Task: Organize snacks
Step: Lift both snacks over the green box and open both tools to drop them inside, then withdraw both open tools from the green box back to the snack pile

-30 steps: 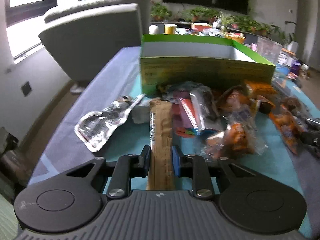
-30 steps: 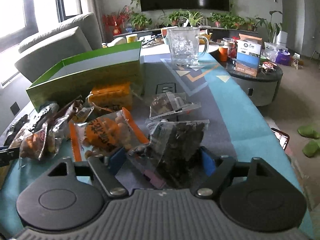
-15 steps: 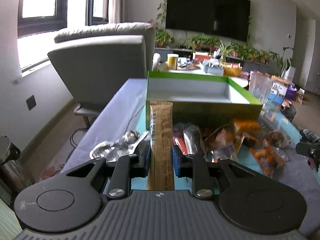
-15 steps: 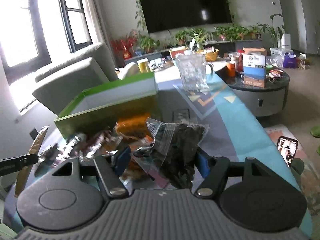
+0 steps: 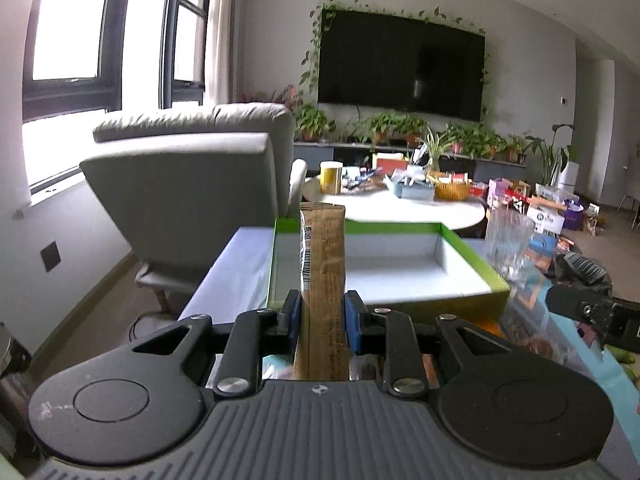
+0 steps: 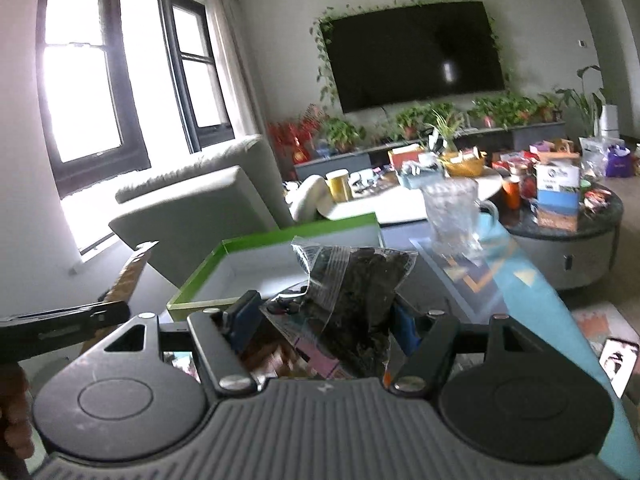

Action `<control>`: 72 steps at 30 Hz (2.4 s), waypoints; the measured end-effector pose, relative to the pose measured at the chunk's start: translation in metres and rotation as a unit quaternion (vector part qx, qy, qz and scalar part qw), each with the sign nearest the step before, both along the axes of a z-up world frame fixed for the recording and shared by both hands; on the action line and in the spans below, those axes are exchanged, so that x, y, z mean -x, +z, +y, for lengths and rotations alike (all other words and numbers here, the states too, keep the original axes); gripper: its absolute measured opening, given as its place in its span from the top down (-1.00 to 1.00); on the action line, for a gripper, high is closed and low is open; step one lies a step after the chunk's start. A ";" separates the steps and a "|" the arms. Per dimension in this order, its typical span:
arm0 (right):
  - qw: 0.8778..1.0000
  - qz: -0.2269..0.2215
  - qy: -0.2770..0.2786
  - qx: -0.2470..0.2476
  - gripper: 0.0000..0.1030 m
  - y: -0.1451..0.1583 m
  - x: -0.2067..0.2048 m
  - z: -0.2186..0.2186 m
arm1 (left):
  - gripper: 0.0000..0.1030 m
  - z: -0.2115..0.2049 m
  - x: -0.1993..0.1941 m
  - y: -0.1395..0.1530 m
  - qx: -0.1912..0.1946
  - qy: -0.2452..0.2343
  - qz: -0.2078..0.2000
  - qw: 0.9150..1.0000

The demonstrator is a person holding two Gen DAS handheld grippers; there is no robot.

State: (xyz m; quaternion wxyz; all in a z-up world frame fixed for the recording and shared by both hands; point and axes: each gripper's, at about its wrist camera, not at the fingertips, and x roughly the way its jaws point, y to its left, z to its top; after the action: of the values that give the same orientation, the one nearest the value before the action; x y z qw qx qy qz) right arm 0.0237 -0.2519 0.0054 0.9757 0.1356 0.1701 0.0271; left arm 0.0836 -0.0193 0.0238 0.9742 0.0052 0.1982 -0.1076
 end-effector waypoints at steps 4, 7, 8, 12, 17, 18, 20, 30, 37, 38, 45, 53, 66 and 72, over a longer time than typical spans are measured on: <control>1.000 -0.015 0.007 -0.003 -0.35 0.008 -0.020 0.002 | 0.58 -0.007 -0.023 0.006 0.003 0.003 -0.006 1.000; 1.000 -0.022 0.006 0.003 -0.35 0.010 -0.032 0.004 | 0.58 -0.013 -0.040 0.006 -0.001 0.005 -0.007 1.000; 1.000 -0.024 0.006 0.003 -0.35 0.010 -0.035 0.004 | 0.58 -0.014 -0.046 0.006 -0.002 0.004 -0.006 1.000; 1.000 -0.021 0.006 -0.005 -0.35 0.009 -0.051 0.001 | 0.58 -0.019 -0.068 0.006 -0.001 0.006 -0.004 1.000; 1.000 -0.008 -0.001 -0.002 -0.35 0.007 -0.076 0.002 | 0.58 -0.027 -0.093 0.000 -0.002 0.005 0.004 1.000; 1.000 -0.004 -0.001 0.000 -0.35 0.006 -0.082 0.003 | 0.58 -0.028 -0.099 -0.002 -0.003 0.005 0.006 1.000; 1.000 0.000 0.002 0.002 -0.35 0.005 -0.093 0.005 | 0.57 -0.031 -0.110 -0.005 -0.006 0.006 0.011 1.000; 0.999 0.044 0.011 0.005 -0.35 -0.015 -0.134 0.011 | 0.57 -0.040 -0.150 -0.030 -0.019 0.004 0.049 0.999; 0.998 0.069 0.013 0.001 -0.35 -0.026 -0.145 0.013 | 0.54 -0.043 -0.154 -0.041 -0.025 -0.003 0.069 0.997; 0.997 0.074 0.014 0.002 -0.35 -0.027 -0.145 0.013 | 0.54 -0.043 -0.155 -0.042 -0.026 -0.004 0.072 0.997; 0.995 0.100 0.018 0.000 -0.35 -0.033 -0.142 0.014 | 0.49 -0.041 -0.146 -0.048 -0.037 0.001 0.083 0.996; 0.997 0.077 0.005 0.022 -0.35 -0.026 -0.119 0.017 | 0.36 -0.021 -0.125 -0.030 -0.023 0.025 0.064 0.997; 0.997 0.075 -0.021 0.014 -0.36 -0.028 -0.075 0.006 | 0.31 0.055 -0.073 -0.033 -0.004 0.097 0.087 0.991; 0.997 0.069 -0.035 0.024 -0.36 -0.030 -0.054 0.001 | 0.16 0.078 -0.058 -0.047 0.005 0.072 0.119 0.990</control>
State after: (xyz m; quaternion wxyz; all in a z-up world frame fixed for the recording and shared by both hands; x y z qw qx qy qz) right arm 0.0777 -0.2513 -0.0248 0.9650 0.1191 0.2327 -0.0204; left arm 0.1413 0.0591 -0.0228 0.9491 -0.0265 0.3117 -0.0380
